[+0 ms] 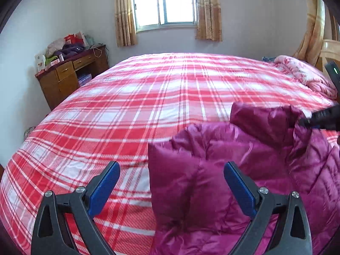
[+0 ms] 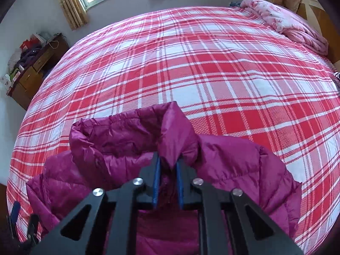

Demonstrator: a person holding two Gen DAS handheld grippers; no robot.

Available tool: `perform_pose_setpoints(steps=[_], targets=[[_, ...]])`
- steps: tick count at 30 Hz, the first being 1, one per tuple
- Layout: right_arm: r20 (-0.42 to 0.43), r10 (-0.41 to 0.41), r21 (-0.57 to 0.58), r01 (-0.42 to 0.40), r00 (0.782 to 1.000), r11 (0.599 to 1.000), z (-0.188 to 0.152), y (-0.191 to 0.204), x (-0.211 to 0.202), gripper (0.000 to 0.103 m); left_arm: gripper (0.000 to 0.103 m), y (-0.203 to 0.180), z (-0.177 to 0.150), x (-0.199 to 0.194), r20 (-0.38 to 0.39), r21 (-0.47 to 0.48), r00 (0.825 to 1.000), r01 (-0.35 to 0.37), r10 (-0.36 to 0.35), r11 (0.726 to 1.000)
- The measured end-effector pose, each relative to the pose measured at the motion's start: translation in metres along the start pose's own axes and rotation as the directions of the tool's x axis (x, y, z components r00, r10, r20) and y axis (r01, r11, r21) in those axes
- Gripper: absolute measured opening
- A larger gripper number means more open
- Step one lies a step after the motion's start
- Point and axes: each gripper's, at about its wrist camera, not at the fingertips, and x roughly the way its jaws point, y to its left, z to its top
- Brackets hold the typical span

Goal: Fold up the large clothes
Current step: 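Grasp the jacket collar with the right gripper and lift it toward the hem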

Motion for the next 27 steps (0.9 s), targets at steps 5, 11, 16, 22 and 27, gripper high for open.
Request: perform_pose_setpoints(steps=[5,11,16,22,27], targets=[[0.08,-0.013,-0.068,0.019,0.997,0.997,-0.031,-0.02,-0.04,0.007,0.098,-0.017,0.038,-0.016,0.045,-0.009,0.995,0.087,-0.086,0.996],[0.091,0.005,-0.091,0.004,0.996,0.996,-0.045,-0.048,-0.037,0.006,0.098,-0.079,0.08,0.014,-0.018,0.021,0.985,0.173,-0.172,0.985],[0.153,0.082,-0.095,-0.068,0.985,0.993,-0.031,-0.041,-0.051,0.097,0.098,-0.121,0.109,0.067,-0.114,0.067,0.988,0.112,-0.104,0.991],[0.117,0.018,-0.133,-0.002,0.993,0.991,0.012,-0.009,-0.025,0.094,0.098,-0.138,0.115,0.125,-0.219,0.12,0.976,0.037,-0.009,0.992],[-0.008,-0.05,-0.165,0.047,0.999,0.985,0.021,-0.001,0.019,0.059,0.098,-0.147,0.107,0.146,-0.252,0.187,0.968,0.027,0.022,0.982]])
